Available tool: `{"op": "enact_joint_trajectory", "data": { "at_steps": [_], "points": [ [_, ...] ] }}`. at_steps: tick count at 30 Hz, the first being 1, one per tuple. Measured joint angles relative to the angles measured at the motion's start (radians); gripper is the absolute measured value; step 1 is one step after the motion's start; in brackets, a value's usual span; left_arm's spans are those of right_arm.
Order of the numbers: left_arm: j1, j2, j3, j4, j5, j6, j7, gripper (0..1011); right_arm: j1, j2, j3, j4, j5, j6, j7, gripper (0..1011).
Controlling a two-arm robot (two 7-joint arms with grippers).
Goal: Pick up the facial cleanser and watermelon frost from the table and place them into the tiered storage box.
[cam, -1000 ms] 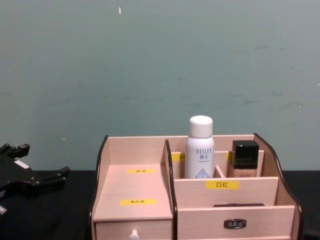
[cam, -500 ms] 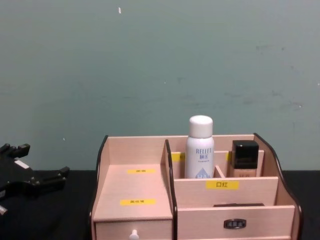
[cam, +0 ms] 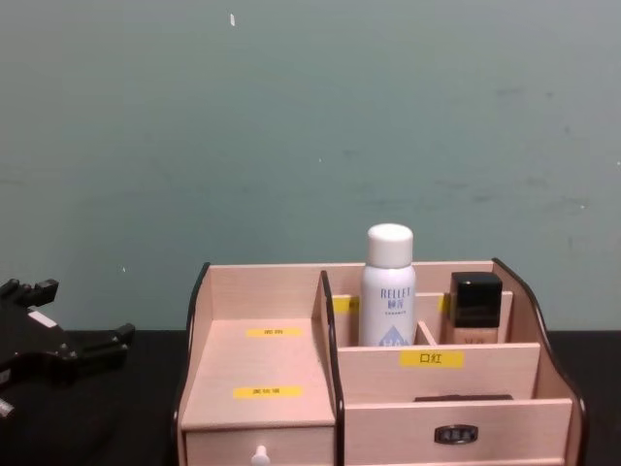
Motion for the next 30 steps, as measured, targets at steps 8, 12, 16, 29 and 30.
{"op": "enact_joint_trajectory", "data": {
  "at_steps": [8, 12, 16, 29, 30],
  "points": [
    [0.000, 0.000, 0.000, 0.000, 0.000, 0.000, 0.000, 1001, 0.025, -0.024, 0.000, 0.034, -0.014, -0.005, 0.014, 1003],
    [0.000, 0.000, 0.000, 0.000, 0.000, 0.000, 0.000, 1001, 0.037, -0.037, -0.001, 0.053, -0.023, -0.009, 0.023, 1003],
    [0.000, 0.000, 0.000, 0.000, 0.000, 0.000, 0.000, 1001, 0.047, -0.047, -0.003, 0.068, -0.030, -0.014, 0.030, 1002],
    [0.000, 0.000, 0.000, 0.000, 0.000, 0.000, 0.000, 1001, 0.058, -0.073, 0.002, 0.088, -0.068, -0.022, 0.038, 1002],
    [0.000, 0.000, 0.000, 0.000, 0.000, 0.000, 0.000, 1001, 0.058, -0.074, 0.003, 0.089, -0.070, -0.022, 0.038, 1002]
  ]
}}
